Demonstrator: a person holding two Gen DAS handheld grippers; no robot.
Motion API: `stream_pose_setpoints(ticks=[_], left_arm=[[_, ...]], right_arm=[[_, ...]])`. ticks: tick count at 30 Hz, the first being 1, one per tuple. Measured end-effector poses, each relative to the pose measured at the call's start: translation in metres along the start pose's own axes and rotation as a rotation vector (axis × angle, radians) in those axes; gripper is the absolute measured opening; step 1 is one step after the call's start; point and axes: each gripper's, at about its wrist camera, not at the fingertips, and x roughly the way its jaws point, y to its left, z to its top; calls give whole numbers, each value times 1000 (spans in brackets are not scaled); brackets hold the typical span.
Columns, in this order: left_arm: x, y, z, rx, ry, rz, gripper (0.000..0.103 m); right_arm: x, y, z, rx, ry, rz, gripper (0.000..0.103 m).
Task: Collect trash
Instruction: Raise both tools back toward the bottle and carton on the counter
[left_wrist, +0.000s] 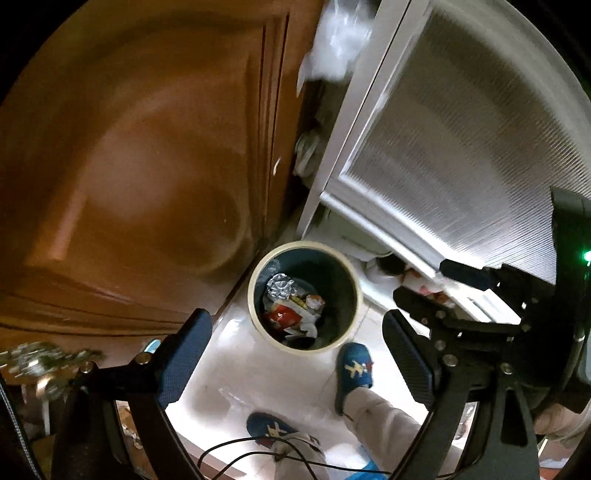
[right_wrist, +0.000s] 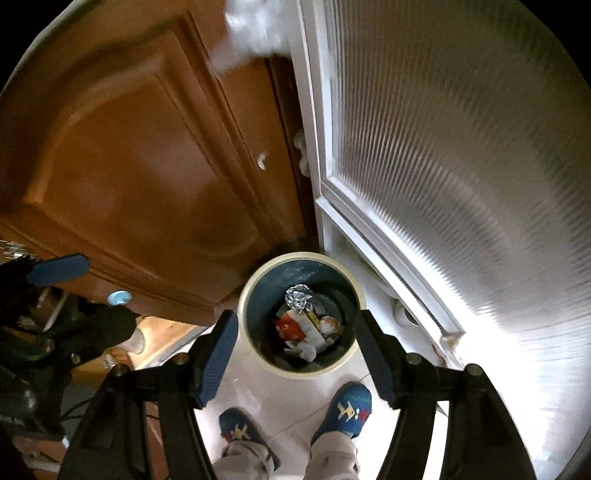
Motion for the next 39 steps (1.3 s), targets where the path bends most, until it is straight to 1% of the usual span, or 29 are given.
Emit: stream_pose_setpoints(ticks=[2, 7, 11, 13, 17, 21, 24, 25, 27, 30, 31, 33, 35, 37, 39], left_arm=[[-22, -4, 3, -21, -16, -29, 92], [-77, -17, 15, -53, -66, -66, 92], [-118, -29, 29, -37, -116, -80, 92], [-137, -36, 39, -12, -148, -71, 92], [-173, -49, 66, 15, -214, -55, 92], [-205, -58, 103, 21, -272, -81, 94], [-224, -67, 132, 33, -305, -103, 95], [-228, -71, 140, 39, -317, -104, 95], [-236, -79, 159, 62, -345, -98, 95], [-239, -88, 198, 99, -379, -64, 95], [-239, -90, 211, 106, -390, -53, 95], [-238, -94, 240, 118, -411, -32, 95], [-235, -93, 263, 122, -418, -13, 95], [-229, -91, 287, 115, -421, 2, 95], [-216, -87, 317, 90, -403, 16, 95]], right_arm=[[-22, 2, 3, -7, -8, 2, 66], [-76, 4, 10, -25, -36, -2, 66], [-123, -1, 22, -13, -73, 9, 66], [-143, -2, 29, -14, -101, 12, 66], [-192, -5, 52, -25, -187, 24, 66], [-225, -7, 83, -60, -268, 24, 66], [-239, -13, 112, -91, -296, 9, 66], [-237, -18, 124, -103, -305, -1, 66], [-243, -24, 145, -118, -322, -8, 66], [-253, -41, 181, -122, -358, -53, 66], [-255, -51, 198, -110, -369, -71, 66], [-253, -68, 221, -82, -387, -86, 66], [-249, -86, 251, -34, -397, -102, 65], [-237, -102, 280, -4, -404, -114, 62], [-224, -113, 302, 17, -399, -130, 56]])
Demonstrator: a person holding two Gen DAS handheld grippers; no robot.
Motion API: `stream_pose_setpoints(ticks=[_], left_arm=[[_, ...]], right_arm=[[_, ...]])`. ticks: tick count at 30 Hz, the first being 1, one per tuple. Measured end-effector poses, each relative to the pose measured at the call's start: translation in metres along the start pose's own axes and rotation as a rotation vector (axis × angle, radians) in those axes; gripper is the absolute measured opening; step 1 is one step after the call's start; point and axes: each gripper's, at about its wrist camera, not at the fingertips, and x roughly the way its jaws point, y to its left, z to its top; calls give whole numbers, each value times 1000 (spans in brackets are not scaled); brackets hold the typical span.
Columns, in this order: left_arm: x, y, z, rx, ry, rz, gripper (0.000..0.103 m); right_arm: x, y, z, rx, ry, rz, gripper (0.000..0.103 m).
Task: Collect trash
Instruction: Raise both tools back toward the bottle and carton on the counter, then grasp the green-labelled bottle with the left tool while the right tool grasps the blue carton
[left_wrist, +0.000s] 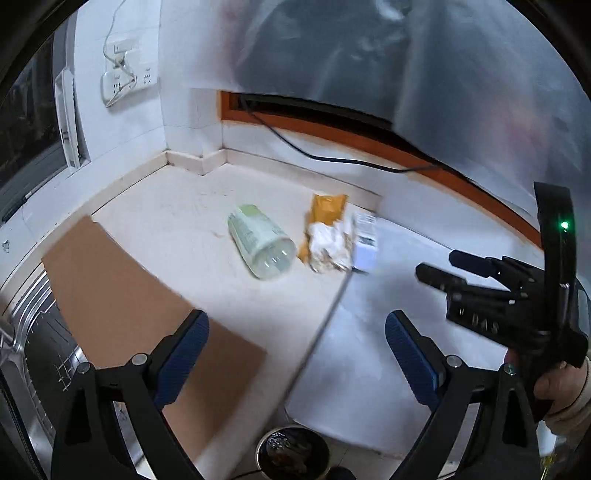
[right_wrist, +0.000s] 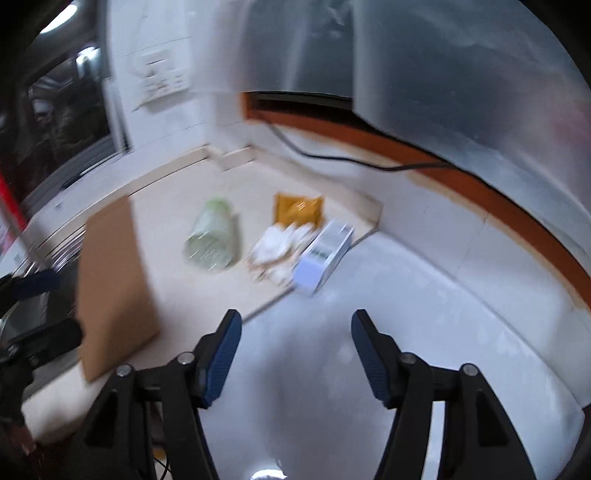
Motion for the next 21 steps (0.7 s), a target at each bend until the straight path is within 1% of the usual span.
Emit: stream_pose_setpoints(ticks=[1, 3, 5, 9, 11, 17, 18, 21], left_arm=[[9, 3, 6, -11, 8, 0, 95], [29, 10, 21, -23, 21, 8, 95], [47, 17, 30, -39, 25, 25, 95], [80, 30, 50, -73, 21, 39, 94], [95, 35, 56, -89, 32, 54, 94], [136, 50, 67, -162, 87, 51, 93], [142, 53, 68, -176, 95, 49, 93], [153, 55, 69, -202, 107, 43, 93]], right_arm=[[14, -5, 10, 13, 8, -7, 55], [38, -13, 24, 40, 25, -23, 47], [62, -20, 34, 59, 42, -44, 43], [104, -31, 48, 106, 95, -71, 42], [115, -34, 50, 121, 112, -72, 42], [140, -41, 56, 160, 149, -57, 42], [141, -42, 57, 173, 143, -39, 42], [146, -39, 62, 173, 143, -36, 42]])
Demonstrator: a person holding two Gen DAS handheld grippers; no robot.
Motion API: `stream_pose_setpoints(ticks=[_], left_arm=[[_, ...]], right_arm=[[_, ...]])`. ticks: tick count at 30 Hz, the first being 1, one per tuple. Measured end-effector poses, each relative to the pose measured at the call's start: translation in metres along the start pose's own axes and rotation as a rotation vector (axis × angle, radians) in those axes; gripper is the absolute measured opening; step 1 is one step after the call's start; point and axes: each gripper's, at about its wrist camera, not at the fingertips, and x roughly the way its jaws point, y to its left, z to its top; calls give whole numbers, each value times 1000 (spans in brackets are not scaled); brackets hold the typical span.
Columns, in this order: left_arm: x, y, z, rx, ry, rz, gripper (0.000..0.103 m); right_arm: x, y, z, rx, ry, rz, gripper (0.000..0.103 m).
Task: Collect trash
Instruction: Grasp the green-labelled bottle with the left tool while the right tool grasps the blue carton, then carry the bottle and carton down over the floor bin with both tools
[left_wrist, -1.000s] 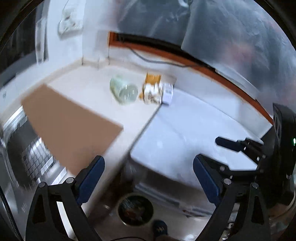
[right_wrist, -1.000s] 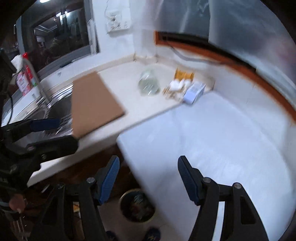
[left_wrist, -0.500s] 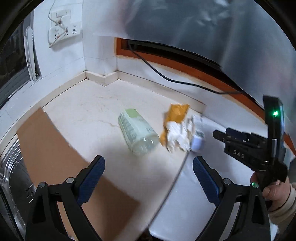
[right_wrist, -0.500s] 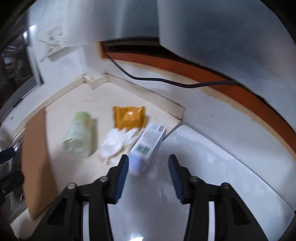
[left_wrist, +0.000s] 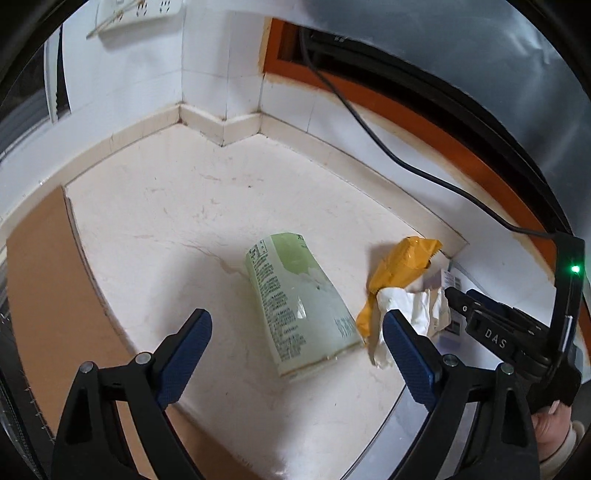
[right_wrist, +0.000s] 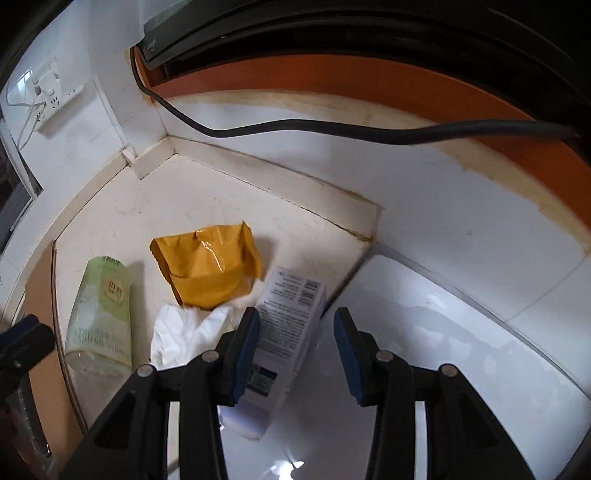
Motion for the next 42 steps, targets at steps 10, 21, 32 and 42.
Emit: stream_pose_setpoints(ticks=[10, 21, 32, 42], left_arm=[[32, 2, 12, -28, 49, 31, 93], [59, 3, 11, -51, 112, 13, 85], [61, -7, -2, -11, 115, -7, 68], [2, -4, -40, -26, 32, -27, 67]], right_arm=[[17, 17, 9, -5, 31, 12, 48], [35, 12, -2, 34, 112, 62, 35], [8, 15, -23, 3, 50, 36, 34], [-51, -7, -55, 43, -37, 79, 34]])
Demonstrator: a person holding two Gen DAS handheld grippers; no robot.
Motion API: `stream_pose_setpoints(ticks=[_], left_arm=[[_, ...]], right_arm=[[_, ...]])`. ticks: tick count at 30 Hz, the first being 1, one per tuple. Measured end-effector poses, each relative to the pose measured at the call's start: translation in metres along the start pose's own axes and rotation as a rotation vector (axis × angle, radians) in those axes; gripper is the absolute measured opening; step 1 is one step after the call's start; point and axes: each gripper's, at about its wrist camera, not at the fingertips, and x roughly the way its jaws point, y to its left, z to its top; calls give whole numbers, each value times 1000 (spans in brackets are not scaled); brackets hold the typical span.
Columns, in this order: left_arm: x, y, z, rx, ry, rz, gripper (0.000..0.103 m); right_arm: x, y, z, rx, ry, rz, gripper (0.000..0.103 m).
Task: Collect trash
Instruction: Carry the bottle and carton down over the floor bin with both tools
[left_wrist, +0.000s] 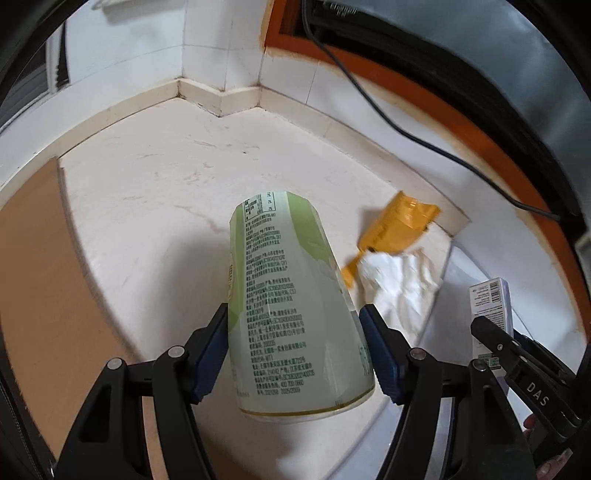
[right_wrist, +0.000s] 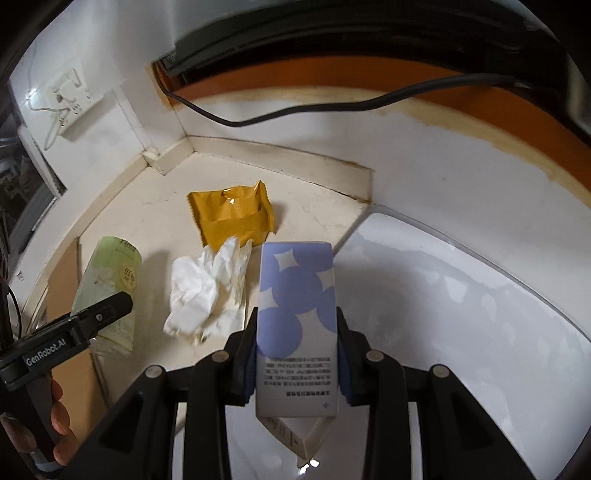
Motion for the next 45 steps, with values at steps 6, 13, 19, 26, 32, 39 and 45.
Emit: stream_pose_setpoints(ticks=[6, 13, 19, 26, 32, 39, 45], left_arm=[[-58, -9, -33, 38, -45, -35, 67], [-122, -26, -90, 109, -86, -73, 67], [-157, -31, -136, 174, -119, -59, 67], [-176, -23, -194, 188, -120, -42, 67], [-181, -12, -248, 183, -100, -40, 67], [-165, 1, -304, 209, -22, -23, 68], [-139, 22, -342, 193, 57, -8, 68]], right_arm=[[-36, 4, -27, -16, -22, 47, 34], [-83, 26, -66, -69, -48, 108, 34], [-118, 45, -105, -118, -52, 143, 34], [-145, 64, -156, -213, -59, 143, 34], [-155, 75, -200, -286, -55, 142, 34], [-143, 88, -260, -385, 23, 143, 34], [-118, 92, -300, -422, 102, 119, 34]])
